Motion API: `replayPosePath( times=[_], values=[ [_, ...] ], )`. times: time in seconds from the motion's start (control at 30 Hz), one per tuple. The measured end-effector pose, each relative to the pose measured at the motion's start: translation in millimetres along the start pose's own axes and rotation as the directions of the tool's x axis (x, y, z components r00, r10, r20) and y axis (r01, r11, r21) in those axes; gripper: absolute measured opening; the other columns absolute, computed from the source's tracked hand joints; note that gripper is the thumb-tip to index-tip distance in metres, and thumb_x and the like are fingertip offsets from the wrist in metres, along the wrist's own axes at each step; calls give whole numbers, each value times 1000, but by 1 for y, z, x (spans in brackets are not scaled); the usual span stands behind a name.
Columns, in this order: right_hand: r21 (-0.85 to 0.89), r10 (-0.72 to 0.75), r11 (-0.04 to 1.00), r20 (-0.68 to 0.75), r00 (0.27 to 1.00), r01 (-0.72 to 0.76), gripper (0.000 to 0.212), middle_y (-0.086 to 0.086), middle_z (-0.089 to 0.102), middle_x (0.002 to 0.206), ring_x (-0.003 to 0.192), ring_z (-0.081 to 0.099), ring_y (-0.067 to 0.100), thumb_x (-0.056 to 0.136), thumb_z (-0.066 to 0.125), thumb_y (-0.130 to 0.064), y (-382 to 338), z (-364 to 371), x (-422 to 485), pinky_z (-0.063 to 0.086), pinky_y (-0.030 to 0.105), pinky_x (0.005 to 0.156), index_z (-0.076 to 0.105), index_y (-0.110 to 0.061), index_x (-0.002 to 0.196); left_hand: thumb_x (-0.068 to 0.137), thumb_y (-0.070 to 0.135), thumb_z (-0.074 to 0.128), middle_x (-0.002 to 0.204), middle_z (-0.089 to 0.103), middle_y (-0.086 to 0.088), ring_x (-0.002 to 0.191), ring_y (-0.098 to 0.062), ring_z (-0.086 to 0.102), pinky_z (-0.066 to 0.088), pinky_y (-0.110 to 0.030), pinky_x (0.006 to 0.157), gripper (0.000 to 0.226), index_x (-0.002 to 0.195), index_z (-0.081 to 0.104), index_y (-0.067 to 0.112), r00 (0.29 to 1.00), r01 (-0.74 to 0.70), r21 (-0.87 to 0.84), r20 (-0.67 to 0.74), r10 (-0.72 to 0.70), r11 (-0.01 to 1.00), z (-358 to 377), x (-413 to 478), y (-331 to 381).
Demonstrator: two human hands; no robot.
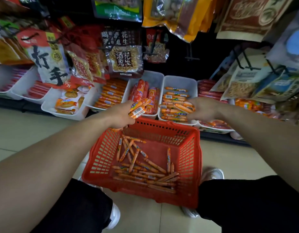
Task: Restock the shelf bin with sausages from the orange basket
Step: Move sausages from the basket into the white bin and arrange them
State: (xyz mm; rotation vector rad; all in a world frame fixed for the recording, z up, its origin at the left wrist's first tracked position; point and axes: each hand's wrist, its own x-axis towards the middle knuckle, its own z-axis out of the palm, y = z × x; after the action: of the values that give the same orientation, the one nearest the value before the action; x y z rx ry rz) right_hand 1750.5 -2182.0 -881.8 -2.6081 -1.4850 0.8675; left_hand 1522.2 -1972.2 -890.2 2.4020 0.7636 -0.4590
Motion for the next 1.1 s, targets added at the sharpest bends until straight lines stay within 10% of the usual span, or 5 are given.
replayPosePath(
  times=[0.27, 0.43, 0.67, 0.93, 1.1],
  values=[
    [-149, 72, 987, 30, 997, -66, 75, 6, 65, 125, 105, 62, 23, 86, 68, -53, 68, 23, 98, 52, 37, 87, 43, -18, 147, 93, 25, 64, 105, 58, -1, 74, -13, 58, 42, -28, 56, 67, 148, 26, 26, 997, -72, 8, -34, 72, 997, 25, 94, 3],
    [-211, 93, 975, 127, 988, -64, 49, -2, 60, 81, 71, 56, 16, 86, 68, -43, 86, 57, 148, 49, 36, 65, 55, -14, 124, 91, 24, 66, 99, 61, -1, 76, -13, 61, 43, -29, 56, 61, 142, 32, 30, 992, -71, -22, -104, 68, 997, 36, 139, -21],
    [-461, 241, 876, 158, 957, -145, 35, -5, 62, 72, 66, 60, 15, 79, 67, -55, 97, 62, 154, 57, 32, 63, 64, -20, 84, 91, 24, 66, 110, 61, -3, 86, -19, 60, 42, -32, 66, 62, 143, 34, 27, 990, -29, 9, -140, 30, 1000, 44, 165, -36],
    [-117, 51, 992, 97, 994, -40, 68, 6, 64, 127, 110, 59, 25, 82, 77, -36, 79, 71, 180, 50, 34, 88, 48, -18, 142, 92, 28, 65, 109, 60, -4, 86, -19, 62, 48, -33, 65, 66, 145, 27, 33, 995, -37, 37, -88, 40, 999, 54, 157, -34],
    [-2, 79, 997, 9, 997, -79, 63, 3, 59, 136, 114, 58, 22, 85, 73, -37, 99, 68, 167, 48, 31, 90, 50, -21, 141, 92, 29, 66, 115, 61, -4, 92, -22, 63, 54, -36, 72, 67, 146, 27, 31, 995, -56, 17, -87, 58, 998, 54, 157, -29]
  ],
)
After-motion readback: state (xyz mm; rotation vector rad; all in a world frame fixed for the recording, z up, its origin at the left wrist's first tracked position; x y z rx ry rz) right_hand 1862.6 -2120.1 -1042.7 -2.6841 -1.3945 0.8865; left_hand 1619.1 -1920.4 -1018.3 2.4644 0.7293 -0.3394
